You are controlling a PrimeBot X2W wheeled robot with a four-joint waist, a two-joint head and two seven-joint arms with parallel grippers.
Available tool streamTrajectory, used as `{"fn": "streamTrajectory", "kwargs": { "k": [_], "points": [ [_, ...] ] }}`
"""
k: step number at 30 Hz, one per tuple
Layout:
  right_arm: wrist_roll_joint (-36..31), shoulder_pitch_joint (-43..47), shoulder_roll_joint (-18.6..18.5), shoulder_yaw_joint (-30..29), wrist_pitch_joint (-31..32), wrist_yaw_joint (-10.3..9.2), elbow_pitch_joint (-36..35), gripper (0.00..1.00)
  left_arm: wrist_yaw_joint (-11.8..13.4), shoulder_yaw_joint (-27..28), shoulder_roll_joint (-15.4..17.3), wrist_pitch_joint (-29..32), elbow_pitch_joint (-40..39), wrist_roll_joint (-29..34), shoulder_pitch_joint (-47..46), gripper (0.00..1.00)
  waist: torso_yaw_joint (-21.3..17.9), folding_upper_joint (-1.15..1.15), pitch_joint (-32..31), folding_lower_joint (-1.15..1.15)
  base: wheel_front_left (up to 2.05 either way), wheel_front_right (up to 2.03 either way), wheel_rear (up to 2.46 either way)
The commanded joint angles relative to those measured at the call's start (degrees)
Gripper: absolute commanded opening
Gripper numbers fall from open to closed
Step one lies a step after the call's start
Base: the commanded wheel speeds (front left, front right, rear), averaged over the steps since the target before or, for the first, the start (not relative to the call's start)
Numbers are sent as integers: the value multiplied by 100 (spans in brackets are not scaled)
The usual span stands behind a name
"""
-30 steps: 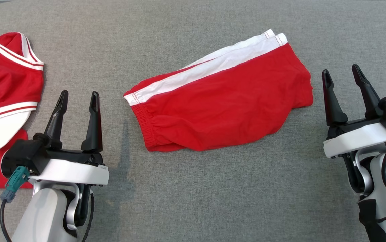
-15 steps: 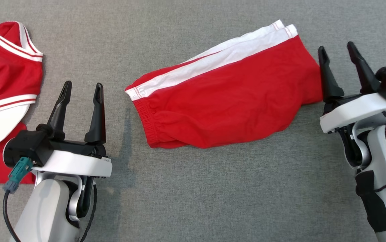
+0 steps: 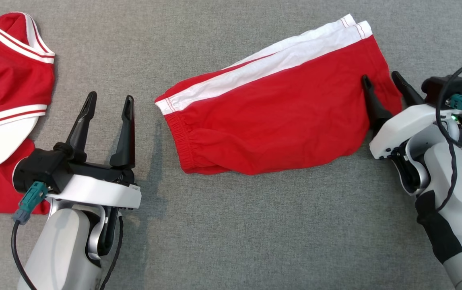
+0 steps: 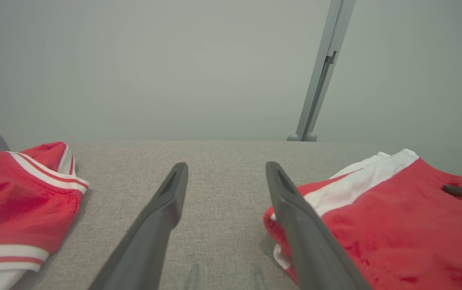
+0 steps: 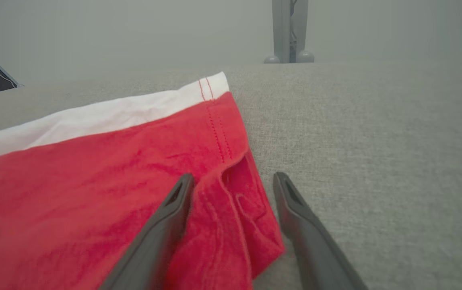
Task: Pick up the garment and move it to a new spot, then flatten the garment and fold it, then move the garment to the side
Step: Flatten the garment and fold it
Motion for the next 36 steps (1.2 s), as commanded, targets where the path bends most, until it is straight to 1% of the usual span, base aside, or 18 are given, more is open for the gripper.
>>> {"fn": "streamTrajectory", "kwargs": {
  "k": [1, 2, 3, 5, 8, 13, 17, 21, 25, 29, 36],
  "points": [
    [71, 98, 73, 127, 136, 4, 177, 92, -11, 15, 28, -23, 6, 28, -99, 100, -5, 0, 2, 0, 0, 0, 0],
    [167, 73, 98, 216, 235, 10, 218, 47, -23, 14, 29, -23, 14, 50, -119, 100, -9, 0, 0, 0, 0, 0, 0],
    [248, 51, 106, 308, 285, 10, 239, 0, -30, 19, 28, -23, 14, 59, -136, 100, -17, 0, -3, 0, 0, 0, 0],
    [407, 21, 89, 468, 423, 9, 296, 0, -40, 13, 34, -23, 27, 79, -140, 100, -32, 0, -17, 0, 0, 0, 0],
    [627, -4, 11, 610, 424, 8, 251, 0, -35, 18, 35, -23, 50, 105, -139, 100, -52, 0, -34, 0, 0, 0, 0],
    [867, 173, -73, 693, 153, 8, 68, 0, 4, 72, 42, -23, 69, 115, -38, 100, -123, 0, -130, 0, 0, 0, 0],
    [1023, 543, -92, 640, -133, 7, -176, 0, 66, 141, 76, -23, 36, 93, 130, 100, -249, 0, -235, 0, 0, 0, 0],
    [1115, 1081, -124, 425, -381, 2, -470, 0, 82, 166, 128, -7, 24, 70, 207, 100, -373, 0, -306, 0, 0, 0, 0],
    [1058, 1679, -152, 128, -500, 1, -805, 0, 100, 161, 185, 39, -10, 82, 244, 100, -475, 0, -378, 0, 0, 0, 0],
    [956, 2158, -25, -176, -509, 1, -1124, 0, 128, 147, 238, 102, -50, 81, 325, 100, -563, 0, -457, 0, 0, 0, 0],
    [729, 2474, 140, -624, -501, 1, -1528, 0, 173, 99, 294, 206, -128, 95, 386, 100, -639, 0, -520, 0, 0, 0, 0]
  ]
}}
